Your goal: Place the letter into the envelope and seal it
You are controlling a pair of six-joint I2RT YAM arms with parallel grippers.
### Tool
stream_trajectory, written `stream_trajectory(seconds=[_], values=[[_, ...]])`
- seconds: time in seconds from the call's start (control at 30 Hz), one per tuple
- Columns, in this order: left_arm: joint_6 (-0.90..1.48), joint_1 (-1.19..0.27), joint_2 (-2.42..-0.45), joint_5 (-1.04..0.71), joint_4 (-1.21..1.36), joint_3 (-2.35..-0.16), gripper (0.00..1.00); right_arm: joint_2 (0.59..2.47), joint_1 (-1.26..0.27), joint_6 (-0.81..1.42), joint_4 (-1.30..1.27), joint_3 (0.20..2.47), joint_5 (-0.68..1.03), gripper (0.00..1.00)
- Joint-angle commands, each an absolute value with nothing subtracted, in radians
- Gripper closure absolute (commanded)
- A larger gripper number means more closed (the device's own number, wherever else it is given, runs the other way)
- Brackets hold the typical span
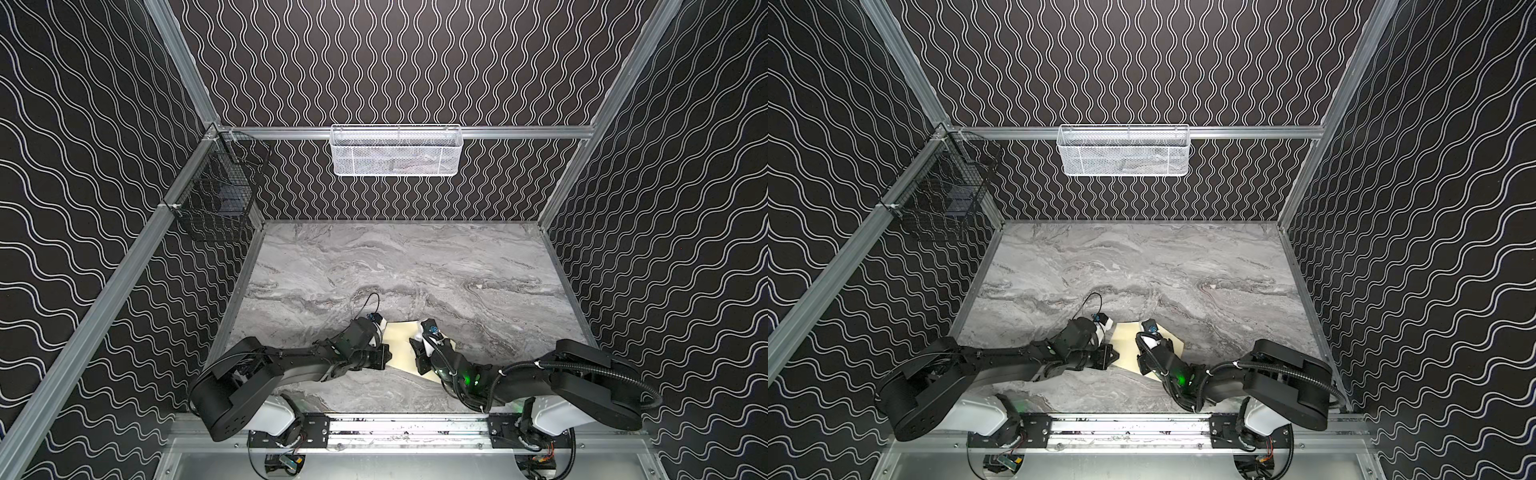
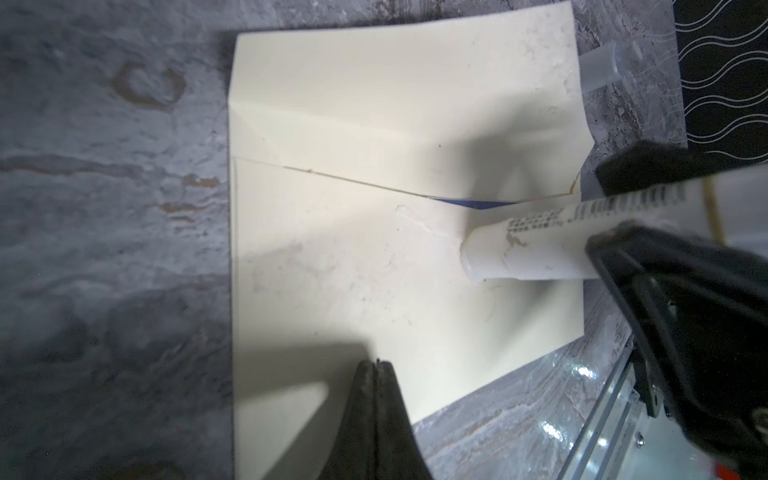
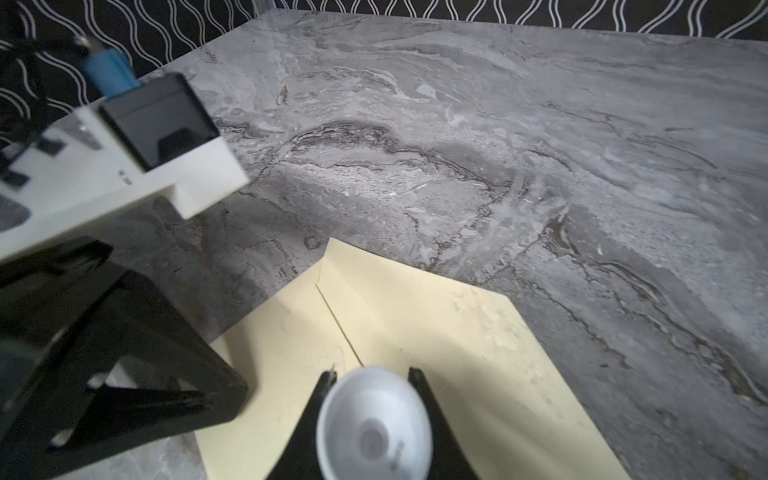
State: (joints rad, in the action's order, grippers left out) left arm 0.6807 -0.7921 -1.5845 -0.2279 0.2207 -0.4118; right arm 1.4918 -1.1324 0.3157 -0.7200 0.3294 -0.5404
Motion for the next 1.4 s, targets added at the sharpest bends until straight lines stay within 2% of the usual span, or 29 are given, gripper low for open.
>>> stream_trajectory(seconds=[0.0,0.33,0.63,0.77,1.13,1.37], values=[[0.691,-0.785,-1.598,-0.127,0.005,-0.401,1.0,1.482,-1.124,0.411,-0.46,0.318,-0.678,1.0],[0.692,-0.776,-1.604,-0.133,0.005,-0.403,1.0,1.342,-1.122,0.653,-0.183,0.277,-0.803,1.0],[0.686,-0.759,-1.625,-0.163,0.008,-0.41,1.0,1.284,-1.097,0.666,-0.213,0.245,-0.829,1.0],[0.686,-0.759,-1.602,-0.164,0.001,-0.403,1.0,1.297,-1.062,0.581,-0.272,0.265,-0.82,1.0],[0.654,-0.787,-1.483,-0.2,-0.07,-0.432,1.0,1.417,-0.979,0.126,-0.667,0.375,-0.581,1.0],[0.606,-0.787,-1.477,-0.174,-0.069,-0.519,0.91,1.379,-0.957,-0.035,-0.769,0.402,-0.407,1.0]])
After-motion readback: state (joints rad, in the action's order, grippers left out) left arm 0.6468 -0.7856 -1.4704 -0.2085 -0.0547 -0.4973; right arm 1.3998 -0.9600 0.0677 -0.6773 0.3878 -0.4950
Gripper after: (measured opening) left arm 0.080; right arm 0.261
